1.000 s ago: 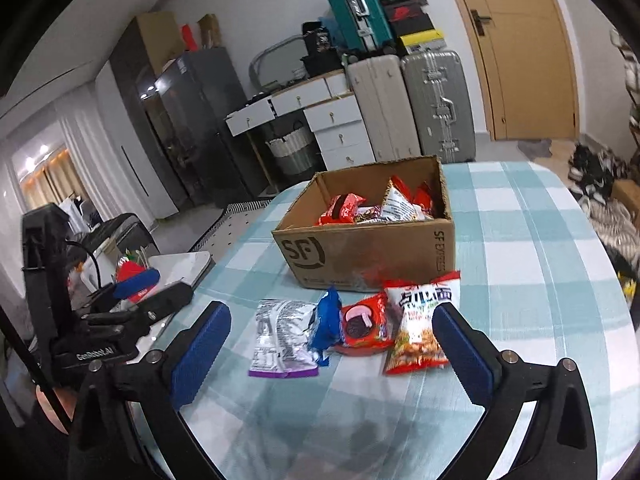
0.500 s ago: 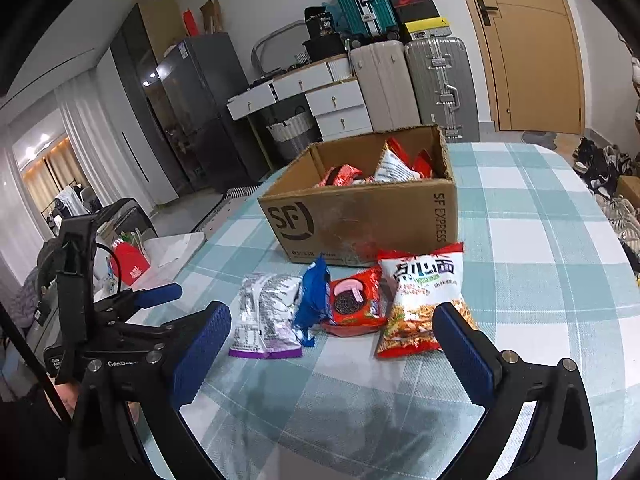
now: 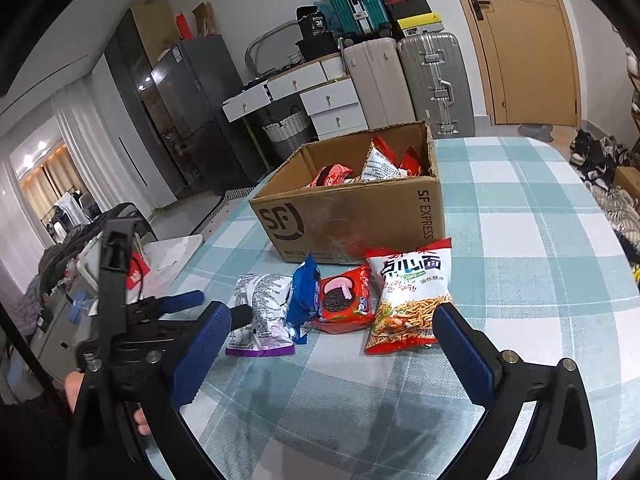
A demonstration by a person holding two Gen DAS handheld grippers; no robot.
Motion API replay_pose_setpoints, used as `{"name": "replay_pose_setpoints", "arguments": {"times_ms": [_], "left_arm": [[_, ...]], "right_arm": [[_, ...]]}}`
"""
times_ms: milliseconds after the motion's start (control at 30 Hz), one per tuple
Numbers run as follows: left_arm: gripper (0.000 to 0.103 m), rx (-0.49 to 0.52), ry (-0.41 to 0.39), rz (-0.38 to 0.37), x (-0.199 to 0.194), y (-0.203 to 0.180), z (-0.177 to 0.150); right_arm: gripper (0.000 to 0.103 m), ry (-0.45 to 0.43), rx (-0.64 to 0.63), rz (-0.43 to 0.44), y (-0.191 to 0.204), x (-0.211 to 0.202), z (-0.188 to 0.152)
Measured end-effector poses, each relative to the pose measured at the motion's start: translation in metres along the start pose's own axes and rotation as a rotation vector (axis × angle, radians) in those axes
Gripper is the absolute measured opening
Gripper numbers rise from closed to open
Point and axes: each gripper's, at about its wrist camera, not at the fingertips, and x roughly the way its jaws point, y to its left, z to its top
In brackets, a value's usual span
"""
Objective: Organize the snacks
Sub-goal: 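Lower the left gripper onto the silver-purple bag and close it, then lift the silver-purple bag with the left gripper while the right gripper grasps the blue bag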
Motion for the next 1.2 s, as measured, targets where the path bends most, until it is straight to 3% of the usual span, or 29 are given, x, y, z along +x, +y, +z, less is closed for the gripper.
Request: {"name": "replay_pose_setpoints", "arguments": {"times_ms": [167, 667, 767, 833, 900, 1000, 1200], "left_arm": [[0.101, -0.08, 0.027, -0.053, 0.011, 0.012, 0.005], [0.098, -0.085, 0.063, -0.077, 0.045, 0.012, 0.016], [0.09, -0.081, 0.06, -0.077, 0.045, 0.015, 0.017], [0.073, -0.088, 0.059, -0.11, 0.042, 0.018, 0.016], [0.069, -0.095, 0.066, -0.131, 0.041, 0.022, 0.017], [0.054, -0.089, 0.075, -0.145, 0.037, 0.022, 0.015], [0.037, -0.074, 0.069, -0.185, 0.029, 0.017, 0.01]], "right_arm": [[0.102, -0.005, -0.001, 0.01, -0.001, -0.003, 0.0], [0.102, 0.002, 0.035, 0.026, -0.006, -0.004, 0.0], [0.102, 0.004, 0.033, 0.028, -0.005, -0.003, 0.0], [0.102, 0.007, 0.035, 0.027, -0.005, -0.002, 0.0], [0.102, 0.005, 0.037, 0.025, -0.005, -0.002, -0.001], [0.102, 0.006, 0.041, 0.021, -0.006, -0.002, -0.001], [0.102, 0.007, 0.049, 0.007, -0.008, -0.003, -0.002]]}}
